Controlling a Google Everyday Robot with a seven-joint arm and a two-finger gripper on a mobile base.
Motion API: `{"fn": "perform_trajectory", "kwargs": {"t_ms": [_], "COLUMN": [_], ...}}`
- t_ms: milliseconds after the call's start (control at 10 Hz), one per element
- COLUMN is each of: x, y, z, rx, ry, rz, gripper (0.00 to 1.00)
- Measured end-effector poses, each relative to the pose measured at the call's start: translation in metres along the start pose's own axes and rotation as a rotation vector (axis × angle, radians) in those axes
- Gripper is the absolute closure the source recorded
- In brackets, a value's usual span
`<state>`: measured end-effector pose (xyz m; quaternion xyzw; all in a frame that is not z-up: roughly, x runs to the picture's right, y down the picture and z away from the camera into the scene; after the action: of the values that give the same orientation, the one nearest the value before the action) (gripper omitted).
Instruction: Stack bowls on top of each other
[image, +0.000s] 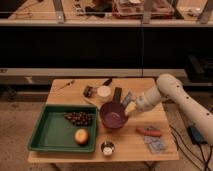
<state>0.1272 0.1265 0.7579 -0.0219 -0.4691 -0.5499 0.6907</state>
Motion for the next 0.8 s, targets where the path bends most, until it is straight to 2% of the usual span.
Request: {"fn": "perform_trajectory", "kwargs": {"t_ms": [400,700,800], "x": [0.004,0.007,0.007], "y": [0.01,0.013,0.014], "z": [0.014,0.018,0.018], "rx": [-0.046,-0.059,-0.06], "ry": [0.007,0.016,0.019], "rz": [0.027,0.041,0.045], "gripper": [0.56,0.26,0.22]}}
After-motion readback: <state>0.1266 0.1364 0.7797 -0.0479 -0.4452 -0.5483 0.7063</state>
